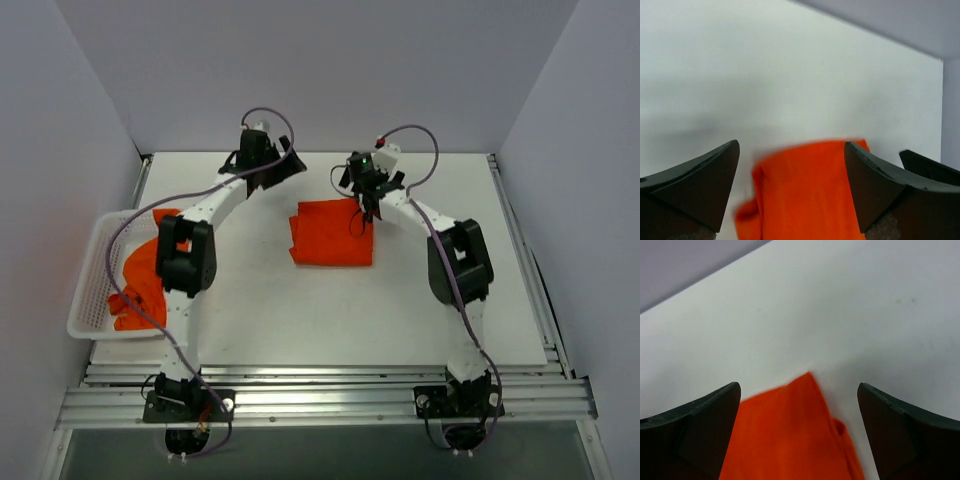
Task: Fold and stack the t-shirts
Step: Fold the tshirt, then neatly place the folded tshirt to the corner
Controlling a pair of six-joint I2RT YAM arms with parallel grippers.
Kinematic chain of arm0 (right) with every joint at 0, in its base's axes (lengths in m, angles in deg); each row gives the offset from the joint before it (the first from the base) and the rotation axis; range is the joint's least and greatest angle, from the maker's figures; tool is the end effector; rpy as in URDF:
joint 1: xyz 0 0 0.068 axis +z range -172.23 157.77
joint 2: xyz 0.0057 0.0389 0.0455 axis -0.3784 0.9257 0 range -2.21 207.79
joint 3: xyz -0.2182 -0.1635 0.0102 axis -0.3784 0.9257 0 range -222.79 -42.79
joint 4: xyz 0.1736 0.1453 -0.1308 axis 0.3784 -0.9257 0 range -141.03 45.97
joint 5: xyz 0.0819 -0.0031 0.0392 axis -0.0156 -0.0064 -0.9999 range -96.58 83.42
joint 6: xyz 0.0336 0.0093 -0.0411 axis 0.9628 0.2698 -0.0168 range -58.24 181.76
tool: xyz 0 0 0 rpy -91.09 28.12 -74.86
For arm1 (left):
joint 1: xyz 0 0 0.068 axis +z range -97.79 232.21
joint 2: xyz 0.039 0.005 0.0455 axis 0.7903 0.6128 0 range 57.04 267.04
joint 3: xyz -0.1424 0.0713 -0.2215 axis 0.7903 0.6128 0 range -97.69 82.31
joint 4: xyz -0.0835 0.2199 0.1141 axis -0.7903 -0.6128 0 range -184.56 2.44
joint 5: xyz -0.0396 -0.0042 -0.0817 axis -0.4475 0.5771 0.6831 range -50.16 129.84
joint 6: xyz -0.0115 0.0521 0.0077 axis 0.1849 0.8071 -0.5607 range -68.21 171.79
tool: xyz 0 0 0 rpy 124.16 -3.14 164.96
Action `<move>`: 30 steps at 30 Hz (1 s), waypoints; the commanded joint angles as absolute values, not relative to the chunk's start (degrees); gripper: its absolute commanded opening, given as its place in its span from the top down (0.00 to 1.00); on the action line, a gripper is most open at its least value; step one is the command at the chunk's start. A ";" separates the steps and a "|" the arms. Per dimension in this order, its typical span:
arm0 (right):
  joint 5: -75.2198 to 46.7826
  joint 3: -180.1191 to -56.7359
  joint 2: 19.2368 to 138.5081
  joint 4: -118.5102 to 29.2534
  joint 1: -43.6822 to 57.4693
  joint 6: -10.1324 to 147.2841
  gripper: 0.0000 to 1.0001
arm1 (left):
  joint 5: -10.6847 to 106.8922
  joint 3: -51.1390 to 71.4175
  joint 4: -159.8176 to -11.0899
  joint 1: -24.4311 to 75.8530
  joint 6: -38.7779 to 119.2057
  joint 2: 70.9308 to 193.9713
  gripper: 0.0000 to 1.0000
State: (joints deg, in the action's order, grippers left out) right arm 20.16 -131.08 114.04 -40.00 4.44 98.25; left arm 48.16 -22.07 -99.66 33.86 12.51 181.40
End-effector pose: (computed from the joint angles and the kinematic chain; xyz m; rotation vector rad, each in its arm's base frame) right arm 0.4342 0.2002 0.2455 0.4618 1.8953 0.2662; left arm 0.4845 -0.1662 0.2461 -0.3149 2.1945 -0.7319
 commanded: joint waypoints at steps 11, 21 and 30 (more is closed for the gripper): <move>20.35 -122.91 106.09 -44.84 -0.44 99.47 0.00 | 50.92 -23.80 -99.17 38.32 15.94 173.95 0.04; -3.22 -99.40 96.14 -24.71 -5.44 100.17 0.00 | 49.86 -1.46 -89.67 38.32 14.53 161.38 0.06; -11.15 -95.70 106.32 -14.51 -5.19 103.60 0.02 | 51.27 8.74 -82.46 38.24 12.95 158.30 0.09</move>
